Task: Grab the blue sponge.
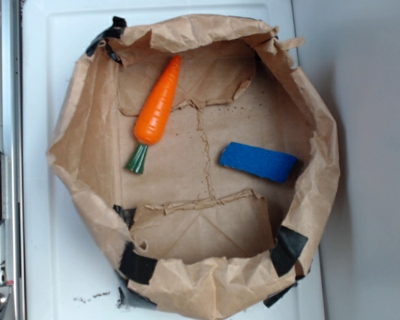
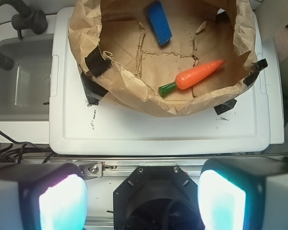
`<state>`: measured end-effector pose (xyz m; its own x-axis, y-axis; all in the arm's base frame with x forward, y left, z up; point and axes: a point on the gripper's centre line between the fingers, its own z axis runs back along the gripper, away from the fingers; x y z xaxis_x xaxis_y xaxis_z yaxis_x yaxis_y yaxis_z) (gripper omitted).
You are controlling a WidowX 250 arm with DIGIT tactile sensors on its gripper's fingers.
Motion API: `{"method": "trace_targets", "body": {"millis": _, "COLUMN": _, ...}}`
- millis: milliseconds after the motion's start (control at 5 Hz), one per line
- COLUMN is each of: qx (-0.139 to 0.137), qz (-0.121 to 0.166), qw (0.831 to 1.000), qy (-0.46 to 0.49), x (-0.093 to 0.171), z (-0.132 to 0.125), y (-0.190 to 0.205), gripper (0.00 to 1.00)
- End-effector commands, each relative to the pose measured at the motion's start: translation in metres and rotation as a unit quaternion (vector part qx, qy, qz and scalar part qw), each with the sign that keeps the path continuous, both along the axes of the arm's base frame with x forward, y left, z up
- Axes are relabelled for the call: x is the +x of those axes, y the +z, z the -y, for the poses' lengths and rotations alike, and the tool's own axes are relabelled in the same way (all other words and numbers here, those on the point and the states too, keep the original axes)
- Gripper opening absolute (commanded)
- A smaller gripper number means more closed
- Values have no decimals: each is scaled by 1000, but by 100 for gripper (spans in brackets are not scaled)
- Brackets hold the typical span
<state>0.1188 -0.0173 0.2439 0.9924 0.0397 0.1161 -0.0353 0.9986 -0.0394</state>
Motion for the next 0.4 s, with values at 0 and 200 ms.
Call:
{"method": "trace_targets", "body": {"millis": 0, "qx": 0, "qz": 0, "qw": 1000, "qy": 0, "x": 0, "z": 0, "y": 0, "gripper": 100}}
{"method": "trace_targets", "body": {"millis": 200, "qx": 8, "qz": 15, "qw": 1000, "qy": 24, "x": 41, "z": -6, "y": -15, "gripper": 100}}
